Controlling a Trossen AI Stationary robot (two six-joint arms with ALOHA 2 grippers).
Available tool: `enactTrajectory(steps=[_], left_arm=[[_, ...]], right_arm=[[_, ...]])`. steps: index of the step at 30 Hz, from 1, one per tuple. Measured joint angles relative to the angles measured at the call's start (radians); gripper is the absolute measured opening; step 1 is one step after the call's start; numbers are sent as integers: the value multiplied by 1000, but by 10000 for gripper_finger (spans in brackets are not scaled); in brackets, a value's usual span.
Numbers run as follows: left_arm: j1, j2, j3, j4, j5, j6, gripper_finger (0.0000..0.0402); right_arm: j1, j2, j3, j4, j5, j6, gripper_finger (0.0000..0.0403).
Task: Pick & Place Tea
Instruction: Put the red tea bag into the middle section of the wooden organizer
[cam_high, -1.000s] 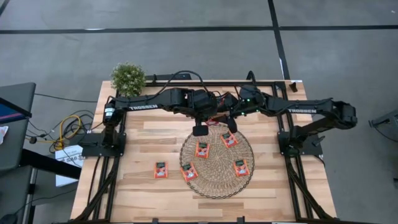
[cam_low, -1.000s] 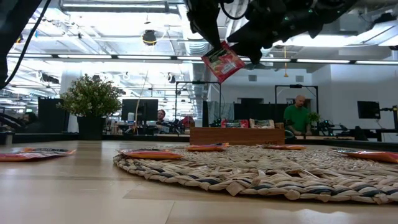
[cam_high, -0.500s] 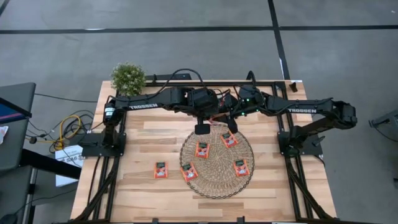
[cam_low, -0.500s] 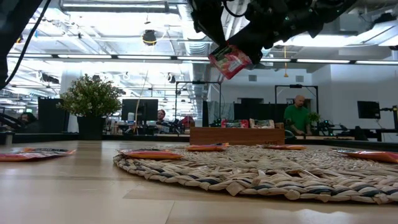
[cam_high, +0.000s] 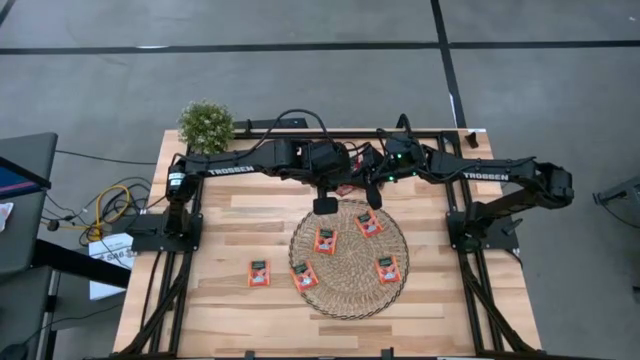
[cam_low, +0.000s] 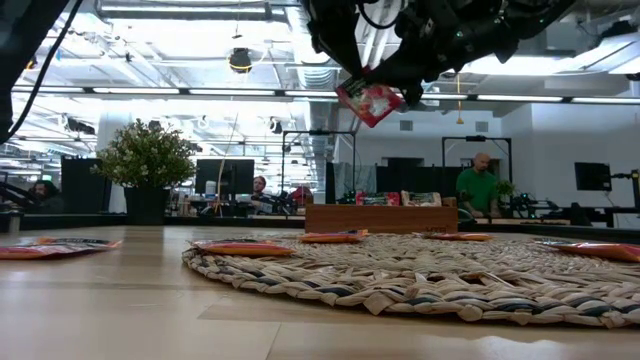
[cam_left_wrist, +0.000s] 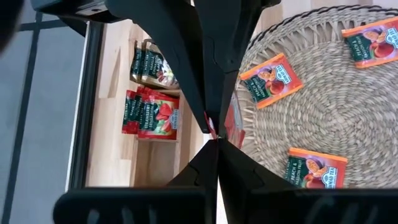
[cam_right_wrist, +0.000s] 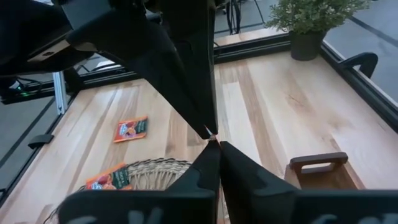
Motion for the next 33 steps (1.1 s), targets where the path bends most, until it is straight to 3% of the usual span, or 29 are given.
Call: enactTrajectory(steps=[12, 21, 25, 30, 33], left_arm=[[-1, 1, -1, 29, -96, 40, 0], [-2, 1, -1, 15, -256, 63, 0], [6, 1, 0, -66, -349, 1, 0], [63, 1, -1, -254, -246, -178, 0], [91, -11, -39, -216, -197, -222, 0]], right_arm=[[0, -1, 0, -5, 85, 27, 0], [-4, 0, -2, -6, 180, 53, 0], [-25, 0, -6, -6, 230, 81, 0], [-63, 0, -71, 65, 269, 146, 0], [-84, 0, -158, 215, 269, 215, 0]])
